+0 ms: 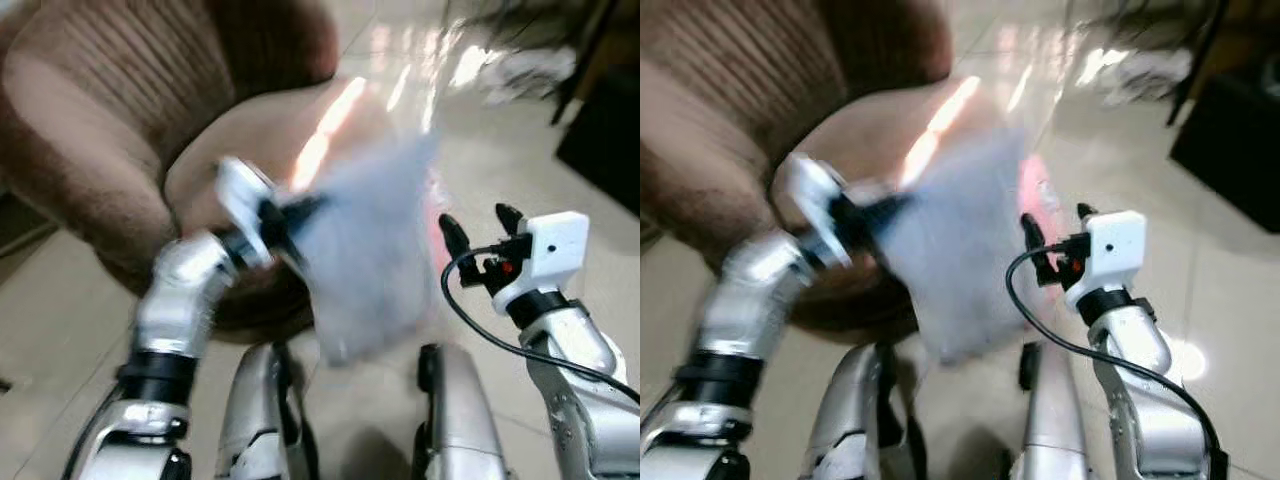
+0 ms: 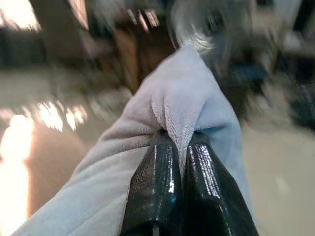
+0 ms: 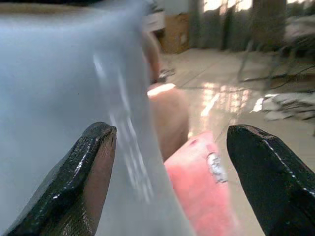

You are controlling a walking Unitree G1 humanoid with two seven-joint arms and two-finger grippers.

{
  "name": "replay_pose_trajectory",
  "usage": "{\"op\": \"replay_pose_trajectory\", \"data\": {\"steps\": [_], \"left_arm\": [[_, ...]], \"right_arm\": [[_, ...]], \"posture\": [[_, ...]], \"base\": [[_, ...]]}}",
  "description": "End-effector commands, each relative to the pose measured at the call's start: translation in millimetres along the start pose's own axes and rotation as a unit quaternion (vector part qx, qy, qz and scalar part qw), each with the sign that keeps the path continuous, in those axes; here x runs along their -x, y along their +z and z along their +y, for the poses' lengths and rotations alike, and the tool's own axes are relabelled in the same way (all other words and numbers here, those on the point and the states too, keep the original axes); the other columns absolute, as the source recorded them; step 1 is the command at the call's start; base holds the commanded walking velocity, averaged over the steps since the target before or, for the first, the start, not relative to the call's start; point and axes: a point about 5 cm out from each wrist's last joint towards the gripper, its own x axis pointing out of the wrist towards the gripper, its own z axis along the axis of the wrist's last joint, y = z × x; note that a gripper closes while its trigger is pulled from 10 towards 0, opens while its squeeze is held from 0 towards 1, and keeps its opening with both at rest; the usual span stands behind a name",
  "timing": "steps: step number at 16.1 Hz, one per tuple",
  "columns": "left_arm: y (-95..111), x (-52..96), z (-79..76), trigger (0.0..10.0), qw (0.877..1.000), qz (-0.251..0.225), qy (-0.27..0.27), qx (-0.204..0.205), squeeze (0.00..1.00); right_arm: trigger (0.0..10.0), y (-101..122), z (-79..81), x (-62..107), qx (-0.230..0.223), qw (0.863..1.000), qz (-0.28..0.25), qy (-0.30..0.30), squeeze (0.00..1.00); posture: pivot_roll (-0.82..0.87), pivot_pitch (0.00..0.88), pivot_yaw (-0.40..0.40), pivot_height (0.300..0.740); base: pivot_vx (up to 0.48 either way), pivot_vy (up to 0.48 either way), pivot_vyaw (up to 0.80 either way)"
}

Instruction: Move the pillow to the sofa from floor

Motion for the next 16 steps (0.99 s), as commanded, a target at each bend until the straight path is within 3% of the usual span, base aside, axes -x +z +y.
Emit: {"op": "replay_pose_trajectory", "data": {"steps": [1,3,4,5,6,8,11,13,14,16], "left_arm": [[35,4.9,8.2,0.0,0.998,-0.058,0.04,-0.001,0.0],[56,7.8,8.7,0.0,0.993,-0.087,0.075,-0.003,0.0],[56,9.4,11.3,0.0,0.99,-0.083,0.111,-0.016,0.0],[49,14.6,14.4,0.0,0.981,-0.055,0.183,-0.03,0.0],[38,18.9,10.0,9.6,0.979,-0.024,0.202,-0.027,0.0],[25,21.3,-0.1,10.0,0.977,0.012,0.214,-0.007,0.0],[5,23.8,8.1,10.0,0.959,0.052,0.277,0.018,0.0],[-1,23.6,4.9,10.0,0.956,0.074,0.283,-0.026,0.0],[1,22.6,2.7,10.0,0.957,0.065,0.28,-0.032,0.0],[7,17.8,-3.6,10.0,0.963,0.035,0.267,-0.006,0.0]], "right_arm": [[10.0,2,6.6,-3.0,-0.016,1.0,-0.015,0.002,0.0],[10.0,2,15.0,-6.4,-0.042,0.999,-0.017,0.01,0.0],[10.0,1,18.8,-8.6,-0.04,0.999,-0.016,0.008,0.0],[10.0,-3,25.1,-13.0,-0.038,0.999,-0.01,0.003,0.0],[10.0,-8,27.8,-16.1,-0.036,0.999,0.001,-0.006,0.0],[10.0,-21,27.4,-18.0,-0.015,0.999,0.032,-0.025,0.0],[10.0,-25,28.5,-15.8,-0.024,0.998,0.037,-0.034,0.0],[10.0,-25,25.3,-15.7,-0.019,0.998,0.036,-0.044,0.0],[10.0,-25,23.4,-15.2,-0.021,0.998,0.035,-0.049,0.0],[10.0,-24,22.3,-16.9,-0.016,0.998,0.033,-0.051,0.0]], "posture": [[-0.08,0.035,0.111,0.543],[-0.07,0.032,0.092,0.543],[-0.07,0.026,0.087,0.548],[-0.06,0.026,0.081,0.558],[-0.06,0.033,0.076,0.568],[-0.06,0.047,0.076,0.583],[-0.08,0.057,0.061,0.613],[-0.08,0.055,0.061,0.638],[-0.08,0.056,0.058,0.648],[-0.08,0.06,0.052,0.668]], "base": [[0.0,0.0,0.0],[0.0,0.0,0.0],[0.0,0.0,0.0],[0.0,0.0,0.0],[0.0,0.0,0.0],[0.0,0.0,0.0],[0.0,0.0,0.0],[0.0,0.0,0.0],[0.0,0.0,0.0],[0.0,0.0,0.0]]}}
